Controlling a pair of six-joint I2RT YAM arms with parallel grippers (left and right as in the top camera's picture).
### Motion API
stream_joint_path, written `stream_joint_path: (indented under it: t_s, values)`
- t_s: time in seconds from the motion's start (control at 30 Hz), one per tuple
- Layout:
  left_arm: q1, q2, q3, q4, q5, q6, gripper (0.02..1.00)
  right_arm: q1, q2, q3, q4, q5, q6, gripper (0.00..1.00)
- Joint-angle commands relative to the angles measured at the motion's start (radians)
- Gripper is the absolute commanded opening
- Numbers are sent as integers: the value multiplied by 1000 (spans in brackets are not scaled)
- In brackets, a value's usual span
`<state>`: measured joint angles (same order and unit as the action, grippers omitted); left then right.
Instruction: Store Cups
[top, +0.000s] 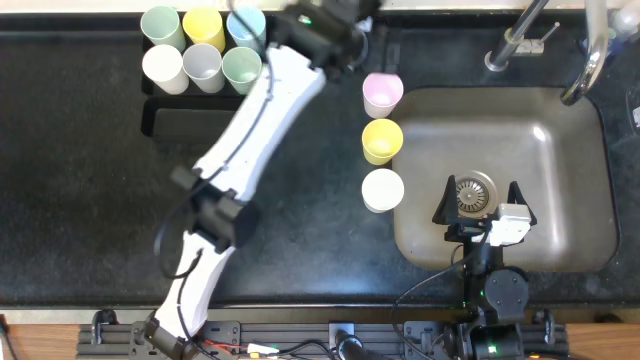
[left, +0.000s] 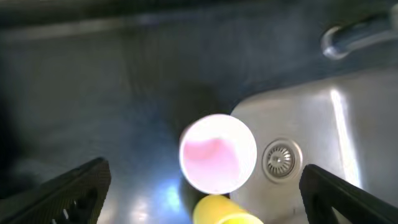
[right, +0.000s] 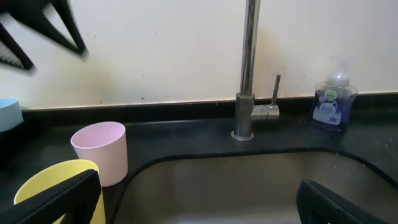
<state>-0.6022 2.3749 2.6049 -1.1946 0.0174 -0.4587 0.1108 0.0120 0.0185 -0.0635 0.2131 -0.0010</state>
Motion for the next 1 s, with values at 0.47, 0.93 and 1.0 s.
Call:
stream_joint_path:
  t_s: [0.47,0.93,1.0]
  values:
    - [-1,179,46,-115,-14,-277,998,-6,-8,-14,8,-2,-2,998]
    - [6,208,46,-93,3,-280,36,-6,-8,-14,8,-2,-2,998]
    - [14,208,46,-90,5,-280,36,-6,-8,-14,8,-2,-2,998]
